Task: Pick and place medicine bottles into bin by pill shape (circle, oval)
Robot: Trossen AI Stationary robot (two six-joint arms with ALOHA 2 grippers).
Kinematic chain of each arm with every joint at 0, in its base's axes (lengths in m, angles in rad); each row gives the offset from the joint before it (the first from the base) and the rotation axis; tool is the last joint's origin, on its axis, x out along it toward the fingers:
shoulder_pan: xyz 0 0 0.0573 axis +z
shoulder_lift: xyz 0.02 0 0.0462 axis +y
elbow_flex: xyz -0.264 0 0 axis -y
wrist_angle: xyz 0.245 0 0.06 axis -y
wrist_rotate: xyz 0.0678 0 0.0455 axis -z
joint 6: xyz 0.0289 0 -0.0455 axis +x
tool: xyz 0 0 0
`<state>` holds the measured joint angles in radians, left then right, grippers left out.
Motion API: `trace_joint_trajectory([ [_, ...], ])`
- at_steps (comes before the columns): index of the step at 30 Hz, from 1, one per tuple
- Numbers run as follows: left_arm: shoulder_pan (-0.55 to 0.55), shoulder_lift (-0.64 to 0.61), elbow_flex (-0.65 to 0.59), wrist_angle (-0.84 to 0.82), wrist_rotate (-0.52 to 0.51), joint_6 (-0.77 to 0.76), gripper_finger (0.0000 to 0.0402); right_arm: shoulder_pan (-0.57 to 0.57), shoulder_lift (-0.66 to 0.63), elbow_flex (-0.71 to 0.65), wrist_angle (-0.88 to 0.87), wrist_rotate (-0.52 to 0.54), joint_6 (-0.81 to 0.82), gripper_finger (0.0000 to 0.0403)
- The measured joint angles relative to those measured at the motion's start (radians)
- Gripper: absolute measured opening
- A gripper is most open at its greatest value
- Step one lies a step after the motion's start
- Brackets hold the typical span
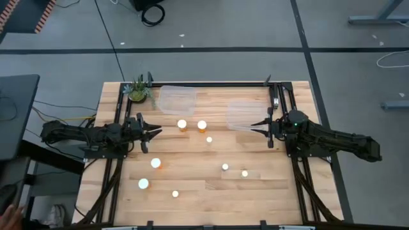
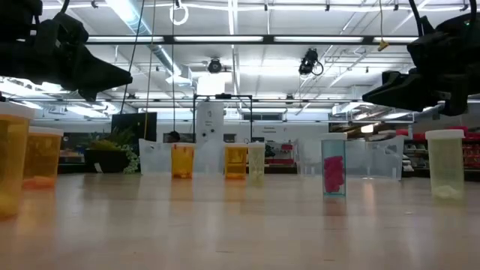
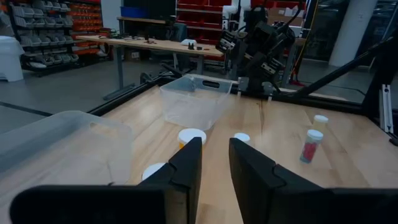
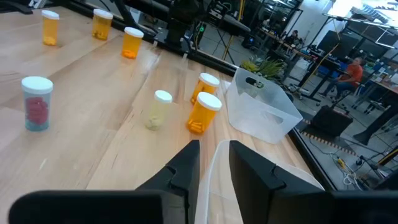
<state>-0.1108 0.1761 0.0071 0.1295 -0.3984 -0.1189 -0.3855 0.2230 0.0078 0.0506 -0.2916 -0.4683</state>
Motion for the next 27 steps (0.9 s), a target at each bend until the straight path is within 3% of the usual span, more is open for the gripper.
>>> trace_joint_trajectory([
  [27,0.000,0.000,0.000,0.000,0.000,0.000,0.0084,0.000,0.000,0.000,0.000,0.000,0.000,0.0093],
])
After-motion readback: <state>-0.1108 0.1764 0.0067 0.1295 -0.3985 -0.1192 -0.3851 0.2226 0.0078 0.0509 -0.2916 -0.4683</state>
